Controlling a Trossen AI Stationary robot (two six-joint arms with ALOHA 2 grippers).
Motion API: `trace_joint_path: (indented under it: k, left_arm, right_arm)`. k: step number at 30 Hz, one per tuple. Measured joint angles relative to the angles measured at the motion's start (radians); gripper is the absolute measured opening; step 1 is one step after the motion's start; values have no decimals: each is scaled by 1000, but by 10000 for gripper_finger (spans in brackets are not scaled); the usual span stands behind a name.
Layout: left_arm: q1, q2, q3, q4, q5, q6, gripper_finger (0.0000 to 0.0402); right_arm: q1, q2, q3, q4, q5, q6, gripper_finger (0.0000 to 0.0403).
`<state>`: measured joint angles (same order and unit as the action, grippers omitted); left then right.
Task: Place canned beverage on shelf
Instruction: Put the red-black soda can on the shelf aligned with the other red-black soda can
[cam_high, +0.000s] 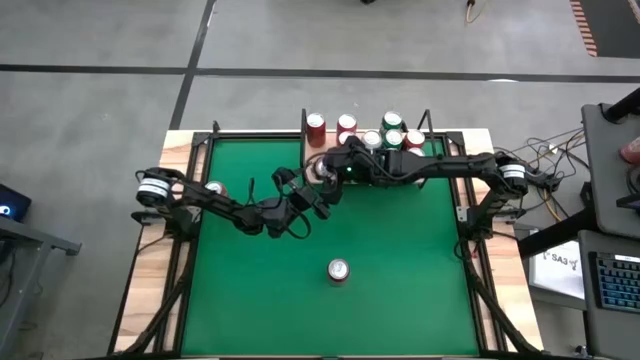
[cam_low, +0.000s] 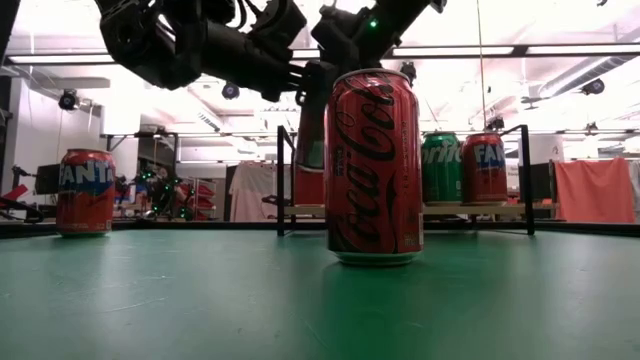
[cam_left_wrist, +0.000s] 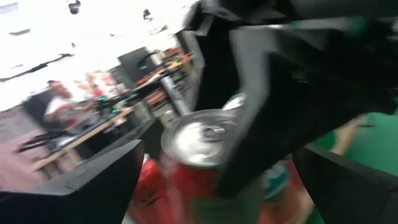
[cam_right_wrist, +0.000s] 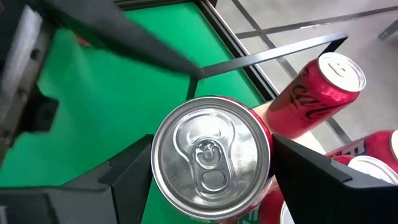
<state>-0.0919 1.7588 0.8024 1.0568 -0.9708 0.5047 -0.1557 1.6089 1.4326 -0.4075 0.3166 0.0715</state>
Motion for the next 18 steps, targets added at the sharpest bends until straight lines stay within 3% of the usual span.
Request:
trace_joint_path:
  k: [3,7,18]
  left_arm:
    - [-13,-22,-1,-2,-71,54,398]
    - [-44,-66,-15,-51,-78,89,398]
    - [-64,-315,-88,-286,62,-56,398]
  right_arm:
    - [-5,0,1,3,-5,-1,274]
    - [-14,-1,1,1,-48,-2,274]
    - [-27,-1,1,-7,-92,-3,274]
